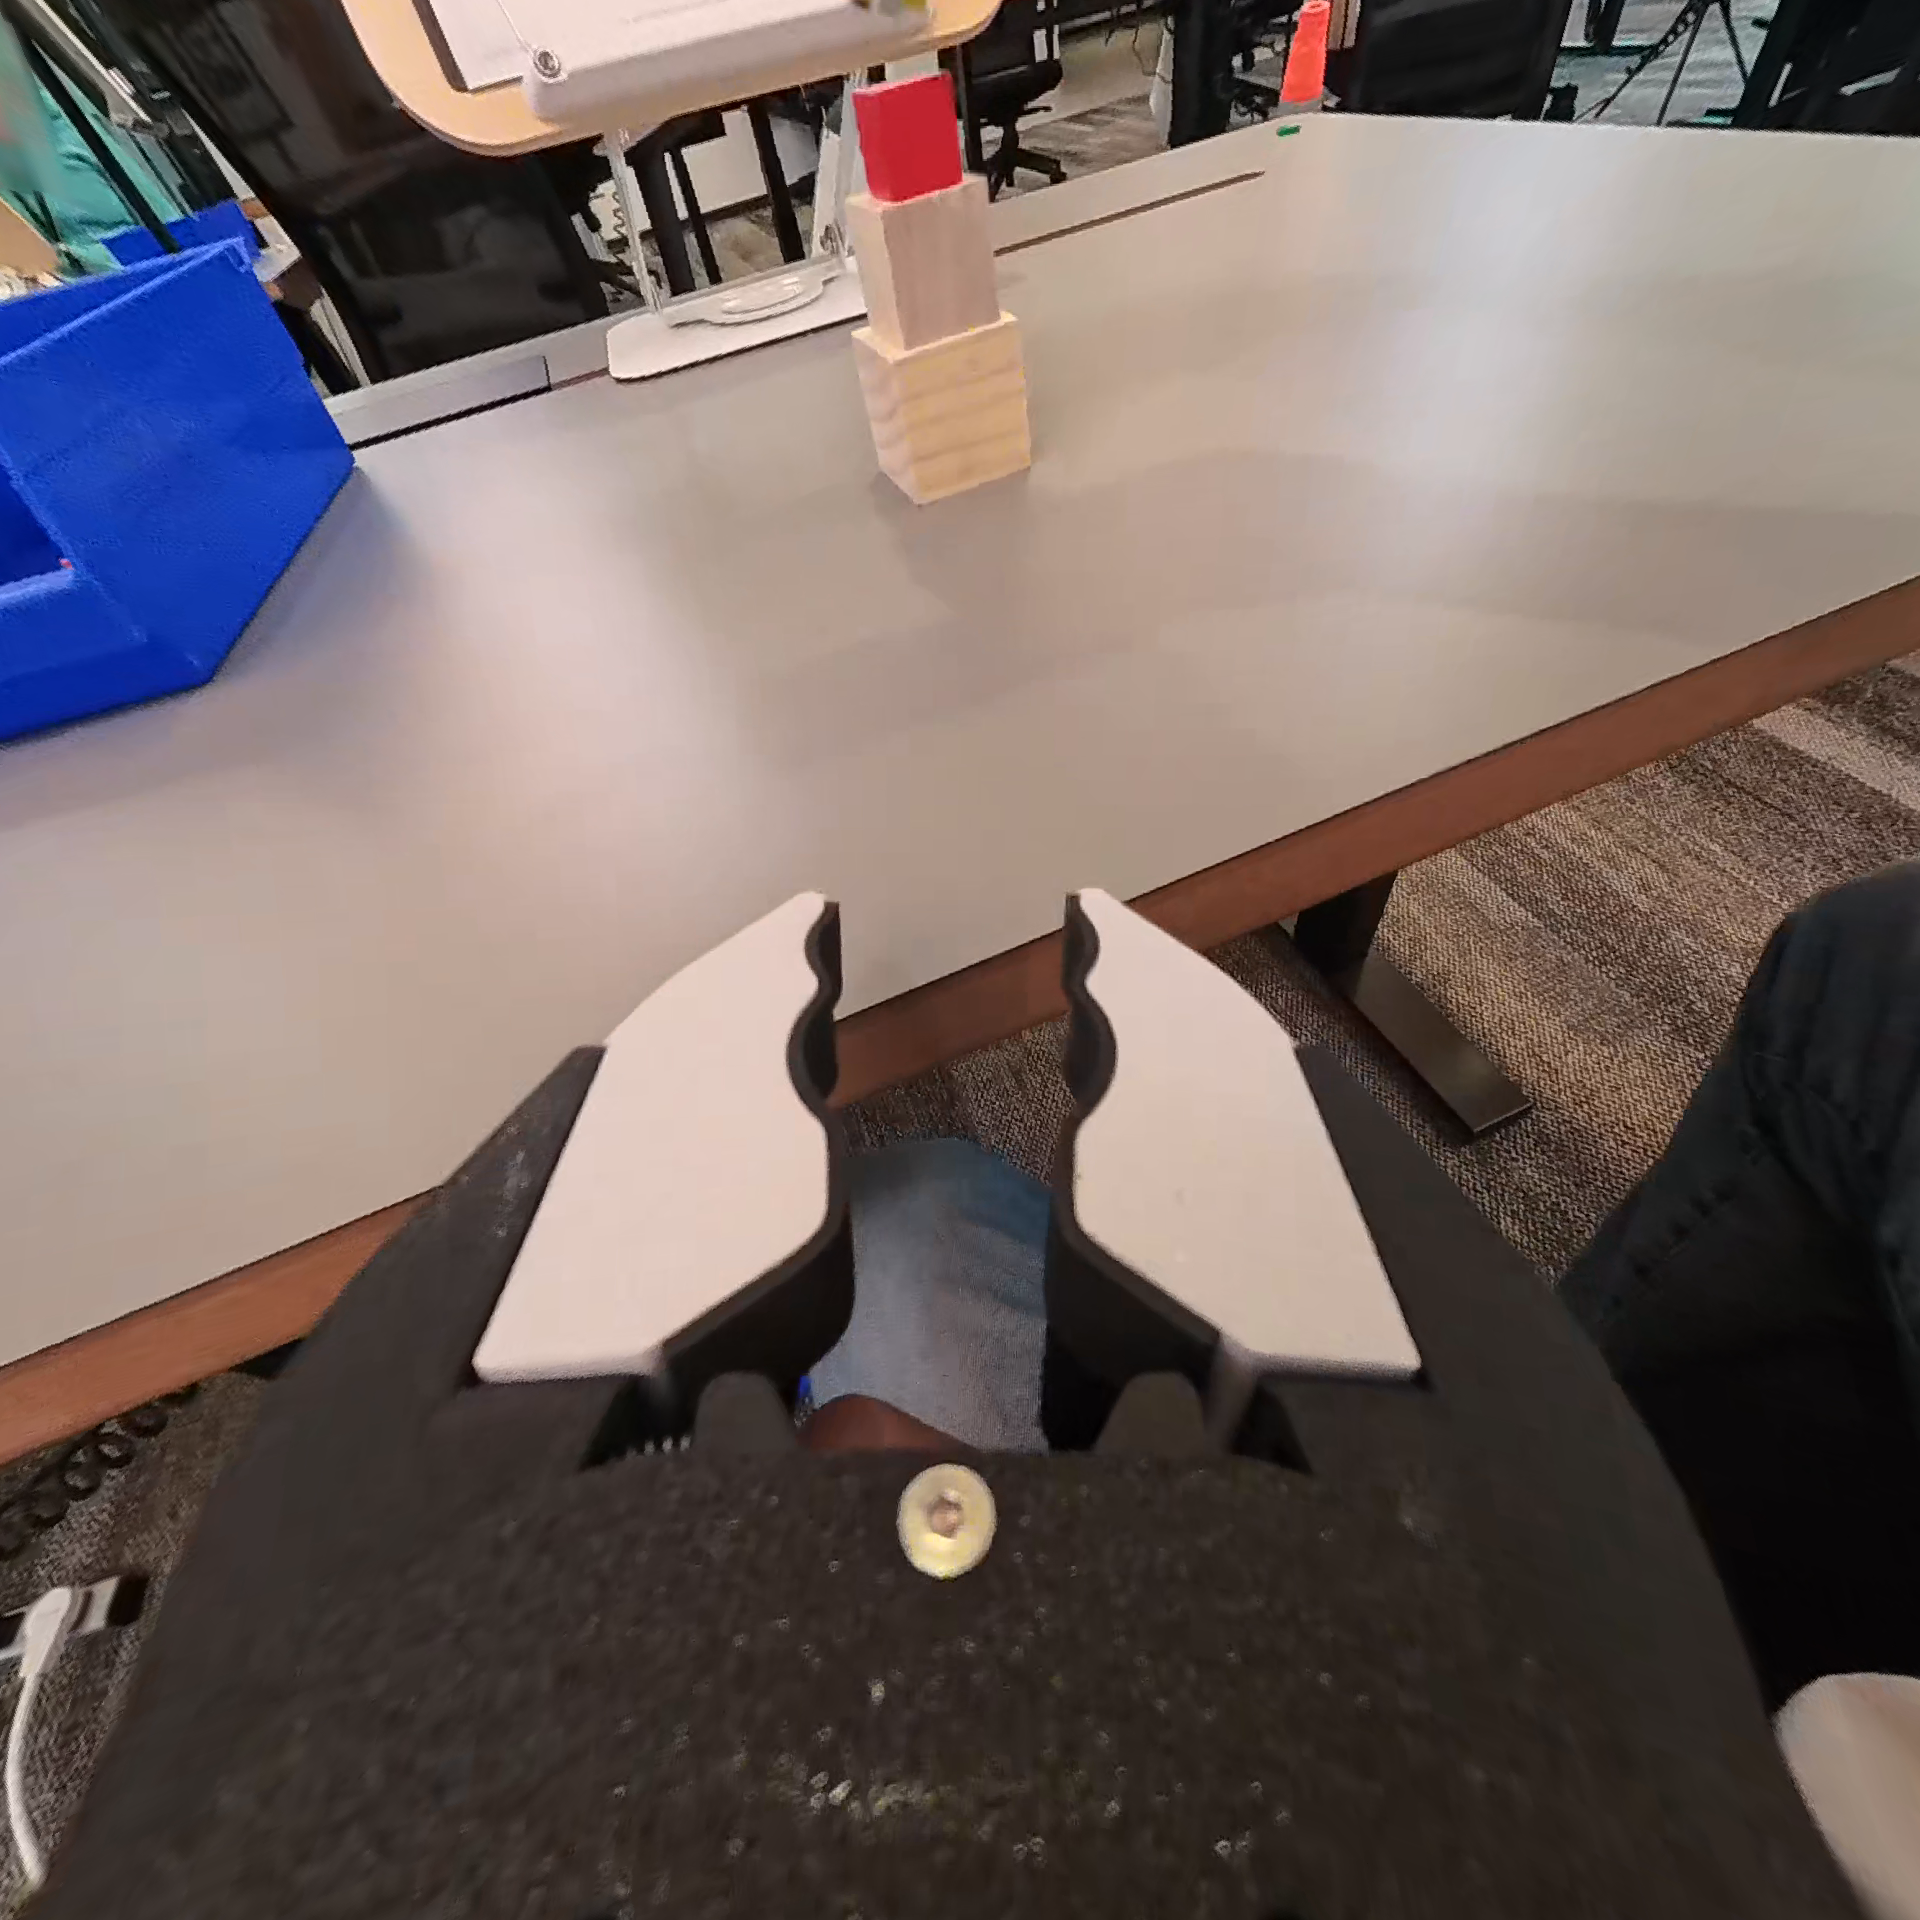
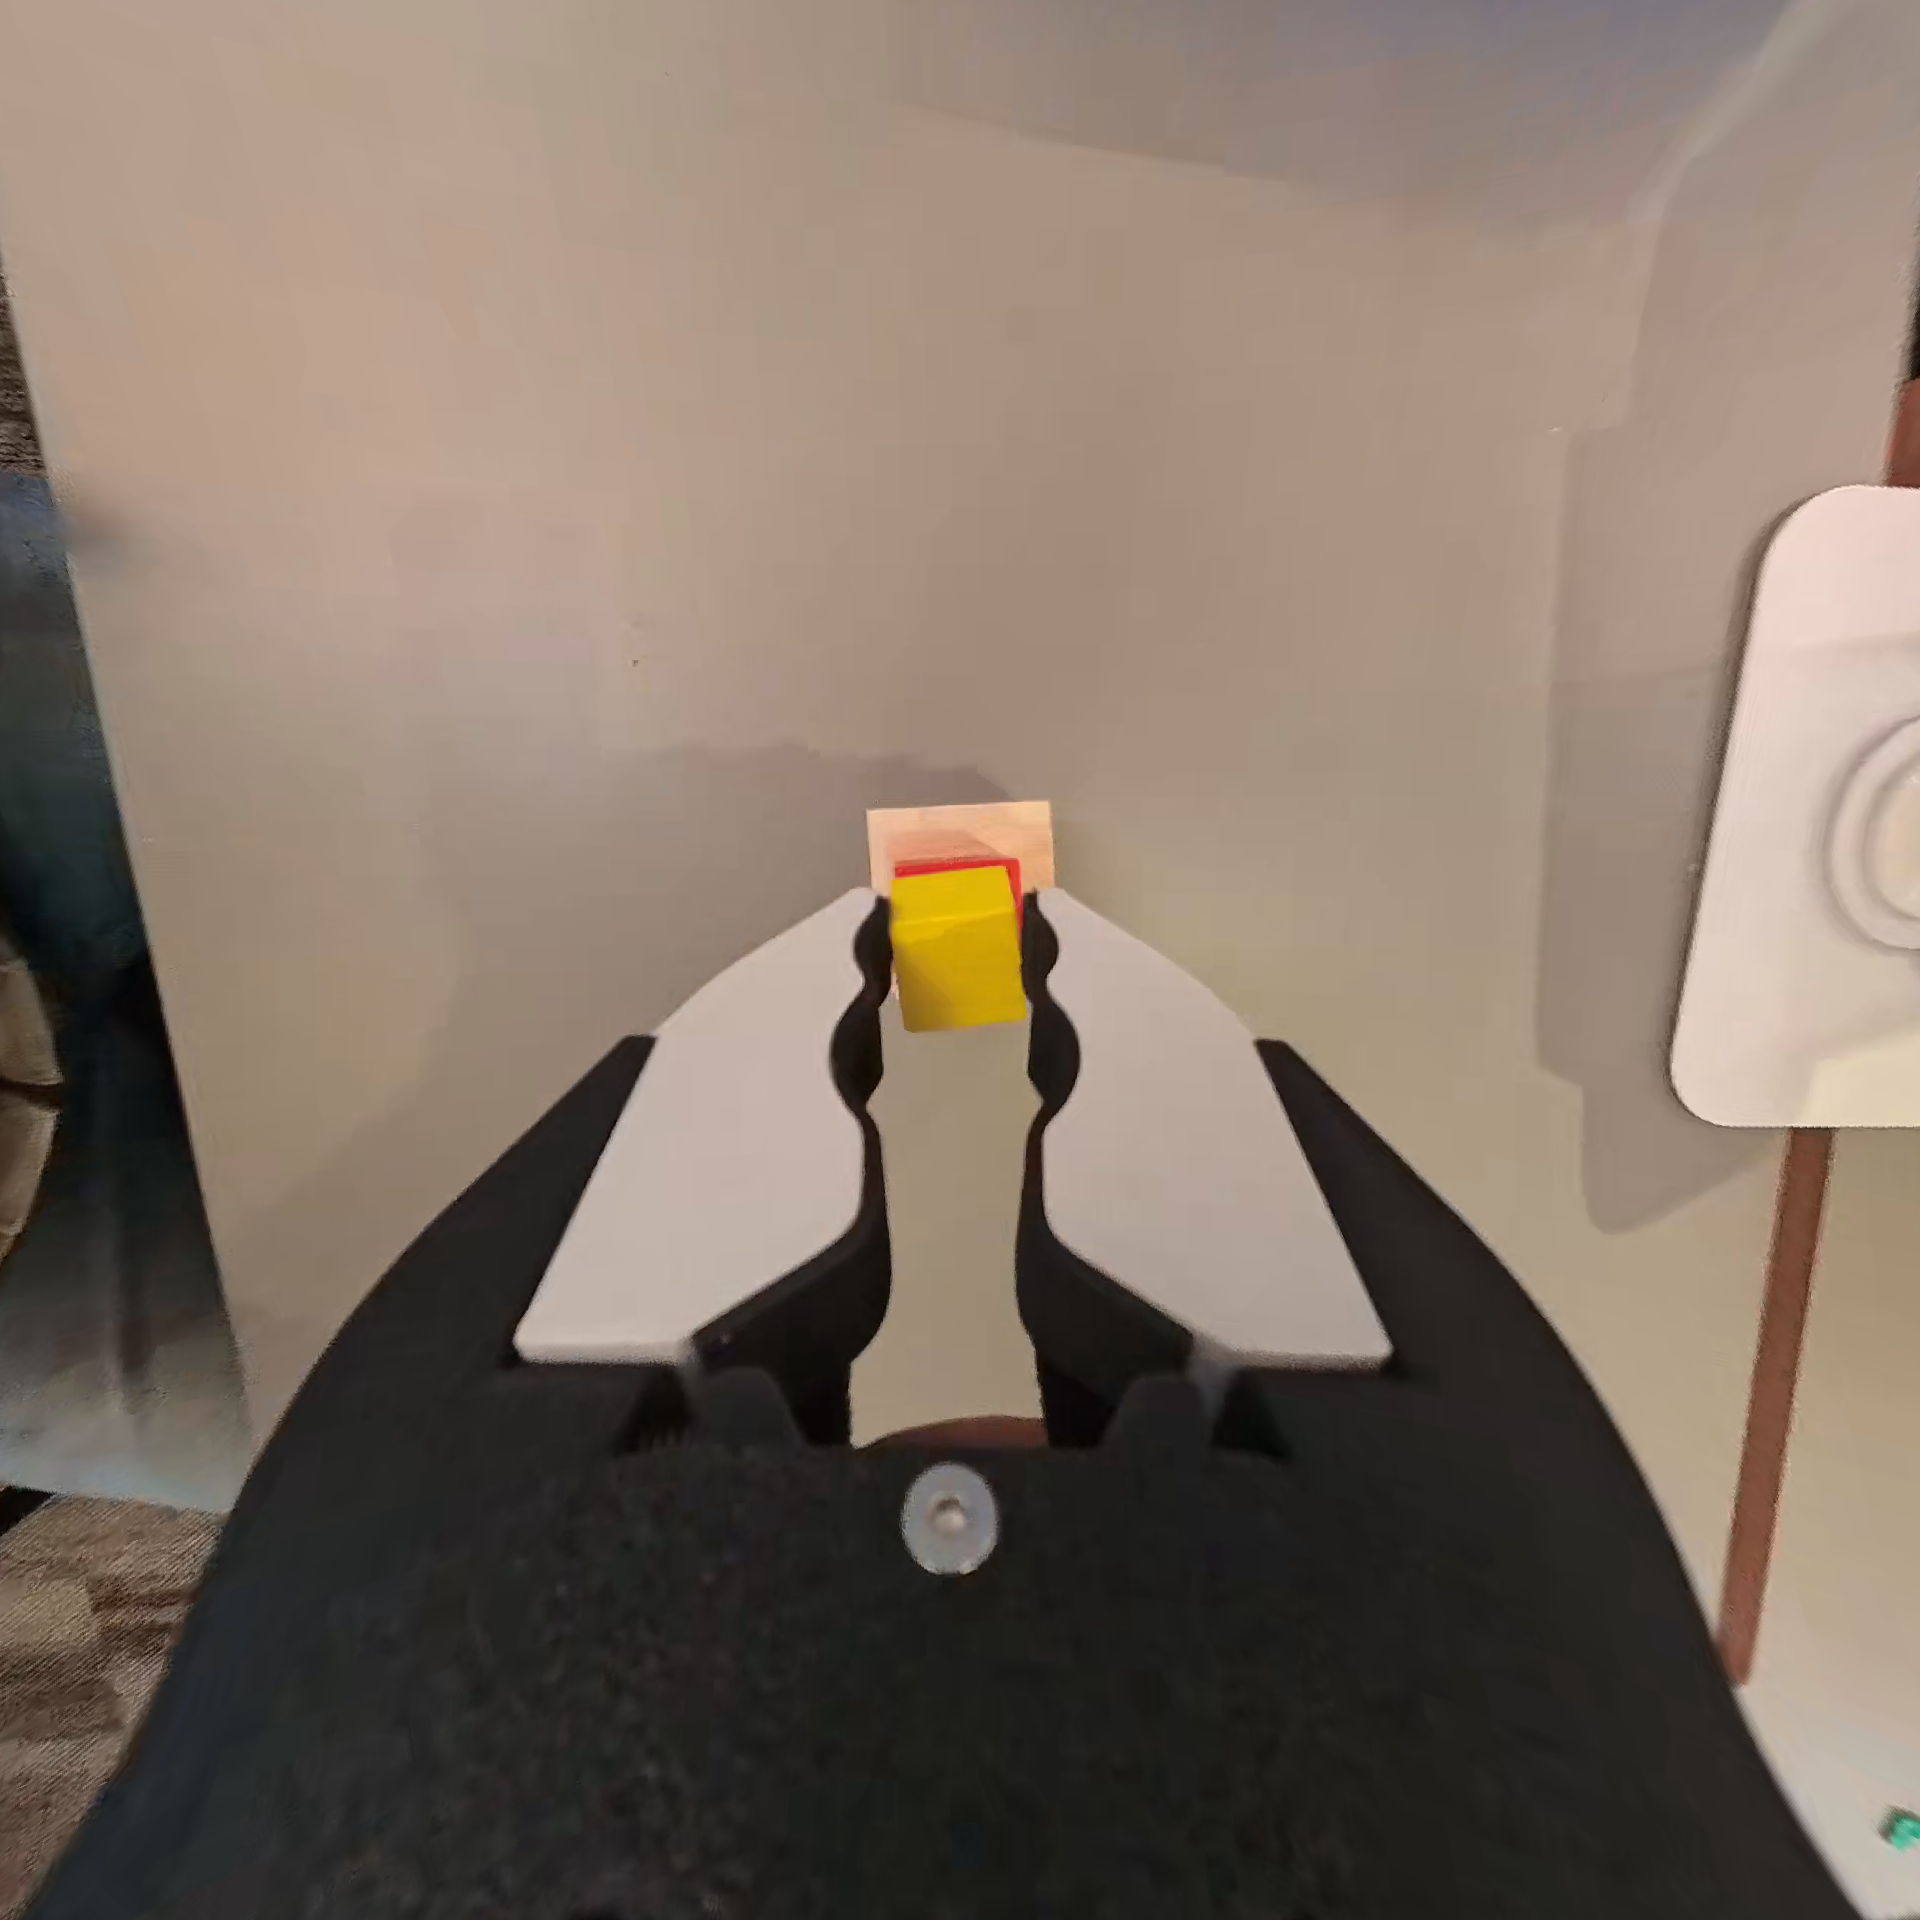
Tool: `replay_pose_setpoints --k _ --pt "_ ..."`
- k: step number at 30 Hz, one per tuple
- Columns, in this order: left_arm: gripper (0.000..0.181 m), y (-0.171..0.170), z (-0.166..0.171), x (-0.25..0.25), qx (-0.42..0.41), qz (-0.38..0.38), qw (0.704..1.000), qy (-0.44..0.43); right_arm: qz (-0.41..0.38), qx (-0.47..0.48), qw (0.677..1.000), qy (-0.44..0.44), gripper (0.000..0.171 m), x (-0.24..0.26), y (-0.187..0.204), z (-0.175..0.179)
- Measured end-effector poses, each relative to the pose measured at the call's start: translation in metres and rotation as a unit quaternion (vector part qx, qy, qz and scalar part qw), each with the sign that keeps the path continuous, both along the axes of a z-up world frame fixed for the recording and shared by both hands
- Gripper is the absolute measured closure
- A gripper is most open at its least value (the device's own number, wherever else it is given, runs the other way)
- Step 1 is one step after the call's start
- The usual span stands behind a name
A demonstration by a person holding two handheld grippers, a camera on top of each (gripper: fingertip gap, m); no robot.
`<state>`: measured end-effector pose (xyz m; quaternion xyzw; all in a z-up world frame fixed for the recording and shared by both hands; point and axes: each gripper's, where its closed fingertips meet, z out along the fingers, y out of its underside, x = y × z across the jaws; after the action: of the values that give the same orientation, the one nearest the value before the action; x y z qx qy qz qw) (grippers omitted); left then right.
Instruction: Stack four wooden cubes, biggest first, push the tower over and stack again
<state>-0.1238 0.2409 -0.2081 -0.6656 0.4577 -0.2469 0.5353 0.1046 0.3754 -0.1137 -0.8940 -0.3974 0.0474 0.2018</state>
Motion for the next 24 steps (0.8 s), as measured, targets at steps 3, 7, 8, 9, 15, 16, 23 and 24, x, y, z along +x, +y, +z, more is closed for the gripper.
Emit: replay_pose_setpoints --k 3,7,8,9,15,16,23,24 --pt "0.140 0.003 -0.003 -0.005 -0.013 0.007 1.000 0.002 0.003 -0.023 1.000 -0.009 0.148 0.002 -0.002 -0.010" --pt "0.140 0.007 -0.007 -0.013 -0.023 0.017 1.000 0.004 -0.002 -0.023 1.000 0.004 0.148 0.002 0.001 -0.014" --pt "0.140 0.007 -0.008 -0.014 -0.025 0.018 0.999 0.006 -0.004 -0.022 1.000 0.006 0.148 0.002 0.002 -0.013" --pt "0.139 0.007 -0.009 -0.015 -0.026 0.020 0.999 0.008 -0.007 -0.017 1.000 0.005 0.143 0.002 0.003 -0.011" --pt "0.142 0.018 -0.016 -0.024 -0.044 0.059 0.997 0.026 -0.056 0.091 0.994 0.018 0.126 0.008 -0.007 0.032" --pt "0.142 0.022 -0.018 -0.024 -0.065 0.070 0.995 0.033 -0.071 0.129 0.989 0.024 0.124 0.007 -0.015 0.041" --pt "0.139 0.048 -0.001 -0.012 -0.080 0.102 0.989 0.069 -0.227 0.347 0.901 0.125 0.116 -0.012 -0.106 0.034" --pt "0.138 0.051 0.002 -0.009 -0.079 0.104 0.989 0.072 -0.254 0.365 0.885 0.139 0.113 -0.012 -0.119 0.027"
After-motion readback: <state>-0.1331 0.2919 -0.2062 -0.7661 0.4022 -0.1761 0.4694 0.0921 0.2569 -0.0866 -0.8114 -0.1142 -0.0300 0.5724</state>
